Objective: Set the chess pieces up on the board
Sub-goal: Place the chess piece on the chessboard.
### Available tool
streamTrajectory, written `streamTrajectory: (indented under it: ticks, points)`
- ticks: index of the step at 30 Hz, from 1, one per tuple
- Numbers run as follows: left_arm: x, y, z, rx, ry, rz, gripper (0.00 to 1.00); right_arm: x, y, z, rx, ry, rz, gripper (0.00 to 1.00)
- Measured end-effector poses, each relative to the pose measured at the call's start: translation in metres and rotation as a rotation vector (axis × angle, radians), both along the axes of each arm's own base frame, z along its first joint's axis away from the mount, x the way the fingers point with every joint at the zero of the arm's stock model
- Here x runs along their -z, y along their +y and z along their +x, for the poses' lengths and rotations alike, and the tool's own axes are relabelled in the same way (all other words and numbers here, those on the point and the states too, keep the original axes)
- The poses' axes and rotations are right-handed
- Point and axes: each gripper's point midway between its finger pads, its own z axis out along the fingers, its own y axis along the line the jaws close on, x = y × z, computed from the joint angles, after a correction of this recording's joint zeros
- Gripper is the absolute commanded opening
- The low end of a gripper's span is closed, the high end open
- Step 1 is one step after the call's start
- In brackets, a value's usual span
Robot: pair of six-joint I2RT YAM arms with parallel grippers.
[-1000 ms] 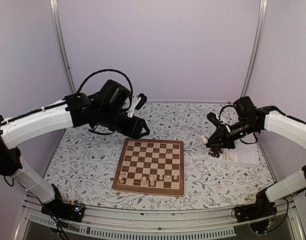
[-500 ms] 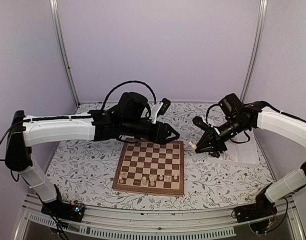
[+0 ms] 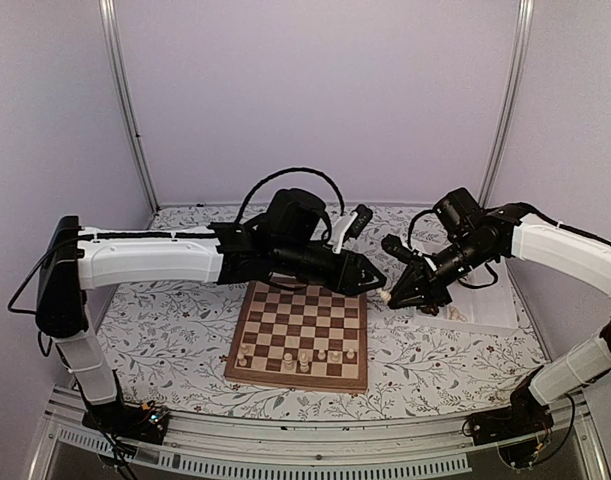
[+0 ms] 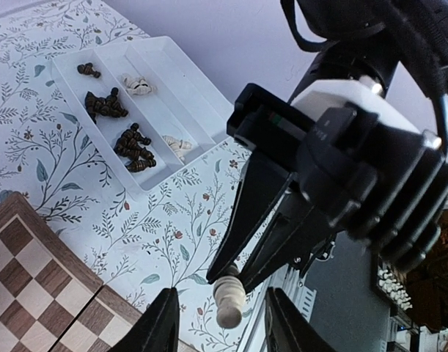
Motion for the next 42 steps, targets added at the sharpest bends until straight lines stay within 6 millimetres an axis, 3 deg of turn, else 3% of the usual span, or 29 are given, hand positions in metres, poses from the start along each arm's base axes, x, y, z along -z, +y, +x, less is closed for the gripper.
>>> streamTrajectory:
  ticks: [23,33,39,42]
  points:
    - [0.011,-0.011,-0.007,0.054,0.036,0.014,0.22,0.001,-0.001,0.001,0.01,0.003,-0.009,0.08]
    - [0.016,-0.008,-0.008,0.052,0.043,0.037,0.01,0.002,-0.001,0.002,0.016,0.004,-0.013,0.08]
    - [0.02,0.012,-0.002,-0.012,0.005,0.12,0.0,0.011,-0.001,0.002,0.02,0.002,-0.013,0.07]
    - [0.016,0.039,-0.002,-0.073,-0.028,0.18,0.0,0.029,-0.005,-0.003,0.023,0.024,-0.035,0.07]
